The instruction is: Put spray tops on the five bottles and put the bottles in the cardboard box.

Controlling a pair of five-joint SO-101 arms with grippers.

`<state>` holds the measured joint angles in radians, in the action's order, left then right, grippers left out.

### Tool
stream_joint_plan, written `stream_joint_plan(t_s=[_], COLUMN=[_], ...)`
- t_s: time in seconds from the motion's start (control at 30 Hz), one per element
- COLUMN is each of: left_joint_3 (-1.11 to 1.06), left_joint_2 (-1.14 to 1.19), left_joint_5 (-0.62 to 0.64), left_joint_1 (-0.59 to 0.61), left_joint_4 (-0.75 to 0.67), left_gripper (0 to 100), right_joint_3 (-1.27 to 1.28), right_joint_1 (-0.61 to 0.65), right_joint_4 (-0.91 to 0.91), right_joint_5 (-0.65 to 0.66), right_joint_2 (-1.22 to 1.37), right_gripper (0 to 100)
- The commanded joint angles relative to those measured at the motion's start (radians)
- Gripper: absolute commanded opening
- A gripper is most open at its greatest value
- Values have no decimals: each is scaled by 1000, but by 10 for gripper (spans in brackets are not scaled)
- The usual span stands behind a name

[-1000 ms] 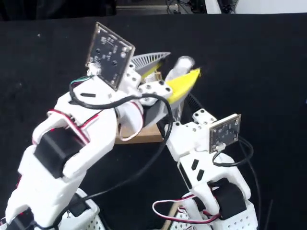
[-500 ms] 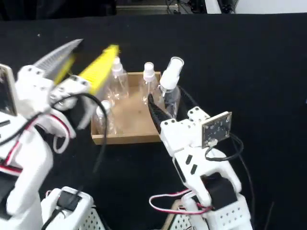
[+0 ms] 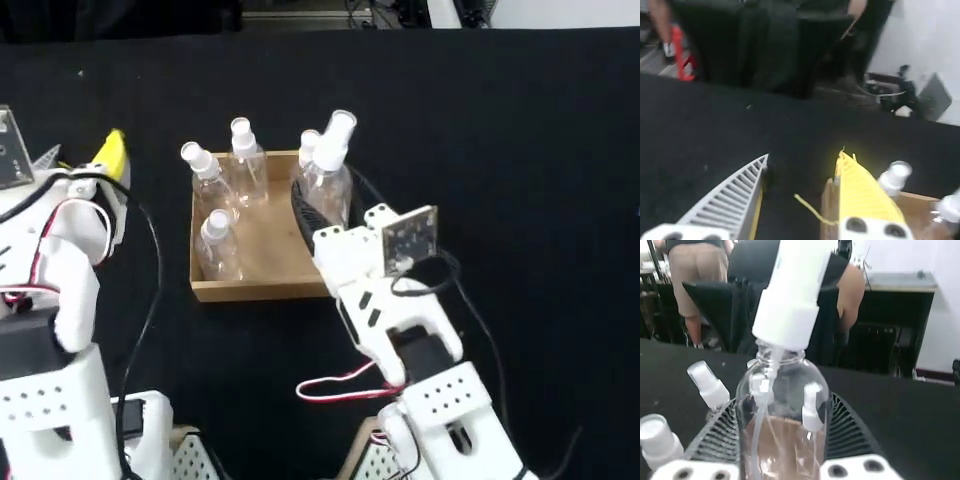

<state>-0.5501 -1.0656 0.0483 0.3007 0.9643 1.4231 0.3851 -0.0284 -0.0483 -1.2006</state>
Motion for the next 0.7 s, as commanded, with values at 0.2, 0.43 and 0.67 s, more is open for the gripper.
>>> stream_joint_plan(t_s=[0.2,0.43,0.67], left_joint_3=[-435,-621,-751], left_joint_2=[-201,-252,-261], left_joint_5=[92,101,164], left_joint_1=[122,193,197], left_joint_4=[-249,-379,-502], left_gripper=[198,198,198], right_joint_3=[48,143,134], right_joint_1=[49,78,81], right_joint_4=[120,439,671], right_joint_5=[-3,-8,-9], right_joint_2=[67,220,473], right_gripper=[11,10,10])
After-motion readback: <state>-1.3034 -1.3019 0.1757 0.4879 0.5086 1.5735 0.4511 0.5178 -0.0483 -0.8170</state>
